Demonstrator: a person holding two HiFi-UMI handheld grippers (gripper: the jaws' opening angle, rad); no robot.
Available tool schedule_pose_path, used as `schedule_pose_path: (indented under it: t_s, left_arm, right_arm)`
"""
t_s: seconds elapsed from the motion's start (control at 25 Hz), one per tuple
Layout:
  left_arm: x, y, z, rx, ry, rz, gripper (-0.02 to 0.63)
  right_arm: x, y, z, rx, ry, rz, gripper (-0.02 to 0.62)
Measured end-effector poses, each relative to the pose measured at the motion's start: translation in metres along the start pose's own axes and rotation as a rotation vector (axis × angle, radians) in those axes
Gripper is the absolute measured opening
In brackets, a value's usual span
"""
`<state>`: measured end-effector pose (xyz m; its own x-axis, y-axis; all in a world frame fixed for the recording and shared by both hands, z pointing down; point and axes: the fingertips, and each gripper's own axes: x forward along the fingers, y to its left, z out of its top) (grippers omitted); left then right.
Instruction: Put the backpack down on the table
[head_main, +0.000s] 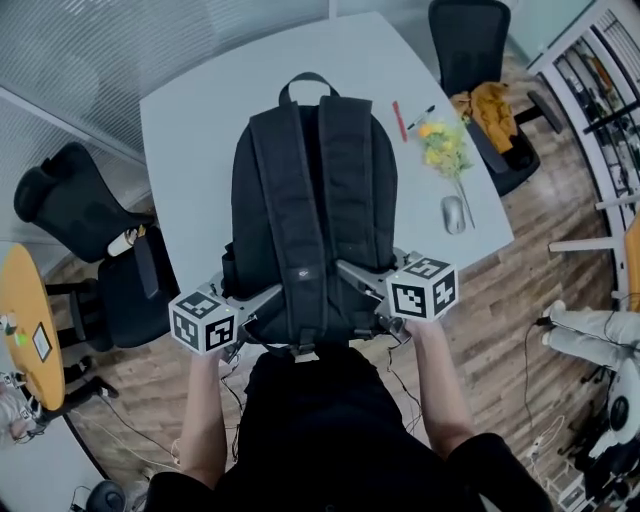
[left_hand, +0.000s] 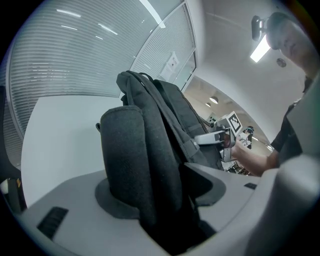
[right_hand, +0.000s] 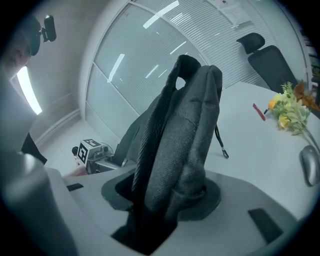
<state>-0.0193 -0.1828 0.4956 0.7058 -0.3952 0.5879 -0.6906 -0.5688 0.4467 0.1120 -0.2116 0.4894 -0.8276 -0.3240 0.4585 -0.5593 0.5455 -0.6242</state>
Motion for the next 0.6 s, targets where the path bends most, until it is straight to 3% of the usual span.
schedule_pose_path:
  t_s: [0.32, 0.6]
  left_arm:
    - [0.018, 0.015, 0.016, -0.056, -0.023, 0.042, 0.256]
    - [0.026, 0.034, 0.024, -0.047, -0.016, 0.056, 0.255]
  right_arm:
    - [0.010, -0.019, 0.025, -0.035, 0.027, 0.038, 0.196]
    - [0.025, -0.032, 0.034, -0.032, 0.023, 0.027, 0.196]
